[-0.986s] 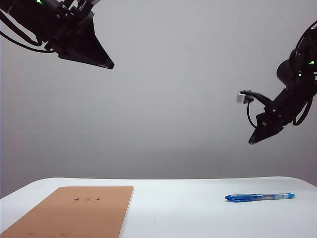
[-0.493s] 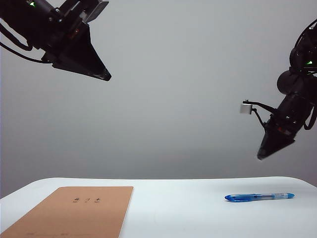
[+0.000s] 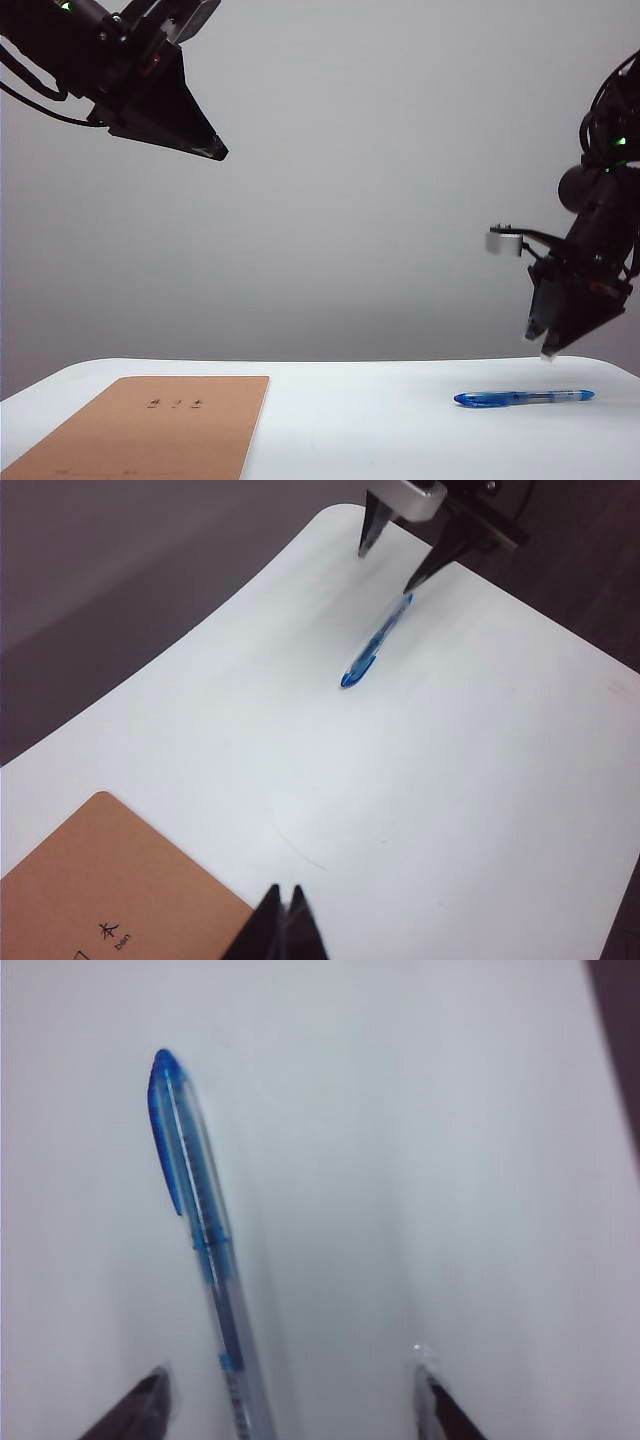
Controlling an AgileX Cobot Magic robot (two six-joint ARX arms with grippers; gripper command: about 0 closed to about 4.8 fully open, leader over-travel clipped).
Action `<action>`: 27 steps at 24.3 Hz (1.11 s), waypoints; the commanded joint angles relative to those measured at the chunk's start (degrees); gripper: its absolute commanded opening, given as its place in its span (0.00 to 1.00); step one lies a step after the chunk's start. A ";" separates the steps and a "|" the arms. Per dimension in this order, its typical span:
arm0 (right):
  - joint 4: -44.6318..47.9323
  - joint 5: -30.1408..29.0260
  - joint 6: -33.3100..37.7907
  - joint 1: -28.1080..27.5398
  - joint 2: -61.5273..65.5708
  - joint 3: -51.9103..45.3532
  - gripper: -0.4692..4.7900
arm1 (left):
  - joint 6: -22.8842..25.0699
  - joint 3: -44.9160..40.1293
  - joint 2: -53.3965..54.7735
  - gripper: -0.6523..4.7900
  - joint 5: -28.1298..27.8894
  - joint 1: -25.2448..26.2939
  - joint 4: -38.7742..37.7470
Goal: Pick up a pen on the table and place it on the notebook.
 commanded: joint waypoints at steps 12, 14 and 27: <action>1.29 3.28 -0.33 2.80 7.80 0.07 0.48 | 0.28 0.13 -0.17 0.11 0.24 -0.09 1.57; 1.36 5.84 -0.31 2.80 8.83 0.07 0.28 | 0.63 0.13 -0.17 0.11 0.24 -0.09 1.57; 1.46 6.43 5.66 3.96 8.55 1.64 0.09 | 1.73 0.13 -0.17 0.11 -1.33 -0.09 1.60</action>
